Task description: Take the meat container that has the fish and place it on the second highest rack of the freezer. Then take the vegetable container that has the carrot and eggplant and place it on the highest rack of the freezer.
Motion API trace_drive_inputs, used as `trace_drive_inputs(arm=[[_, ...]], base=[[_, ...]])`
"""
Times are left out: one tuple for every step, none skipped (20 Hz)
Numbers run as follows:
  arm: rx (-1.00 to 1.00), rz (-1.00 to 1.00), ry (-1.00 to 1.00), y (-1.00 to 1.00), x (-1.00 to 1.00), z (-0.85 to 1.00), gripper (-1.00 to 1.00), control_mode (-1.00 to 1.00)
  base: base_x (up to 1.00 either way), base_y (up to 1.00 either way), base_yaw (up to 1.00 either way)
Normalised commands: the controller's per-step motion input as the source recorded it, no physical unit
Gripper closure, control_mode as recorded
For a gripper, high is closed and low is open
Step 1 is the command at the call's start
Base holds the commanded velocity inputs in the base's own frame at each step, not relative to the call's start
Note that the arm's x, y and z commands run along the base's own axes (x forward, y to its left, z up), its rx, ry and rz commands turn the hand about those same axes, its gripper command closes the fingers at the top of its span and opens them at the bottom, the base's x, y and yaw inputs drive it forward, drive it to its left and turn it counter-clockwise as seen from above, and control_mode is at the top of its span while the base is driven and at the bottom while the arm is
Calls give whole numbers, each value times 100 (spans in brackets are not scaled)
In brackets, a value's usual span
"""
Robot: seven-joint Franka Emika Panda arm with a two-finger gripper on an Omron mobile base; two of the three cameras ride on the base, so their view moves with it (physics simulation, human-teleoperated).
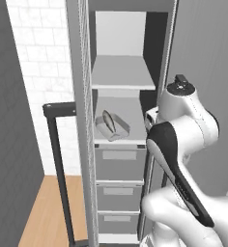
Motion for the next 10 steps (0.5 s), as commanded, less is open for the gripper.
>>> trace_drive_inputs(arm=[[0, 0, 0, 0, 0, 0, -100, 100], [0, 0, 0, 0, 0, 0, -100, 100], [0, 0, 0, 0, 0, 0, -100, 100], [0, 0, 0, 0, 0, 0, -100, 100], [0, 0, 0, 0, 0, 0, -100, 100], [0, 0, 0, 0, 0, 0, -100, 100], [0, 0, 0, 0, 0, 0, -100, 100], [0, 0, 0, 0, 0, 0, -100, 100], [0, 0, 0, 0, 0, 0, -100, 100], [0, 0, 0, 0, 0, 0, -100, 100]], base=[[-67, -9, -1], [-50, -18, 0], [-47, -19, 0], [-54, -36, 0], [-65, -51, 0], [-66, -52, -4], [-50, -59, -10], [-37, -76, -21], [-38, -81, -26], [-11, -87, -33]])
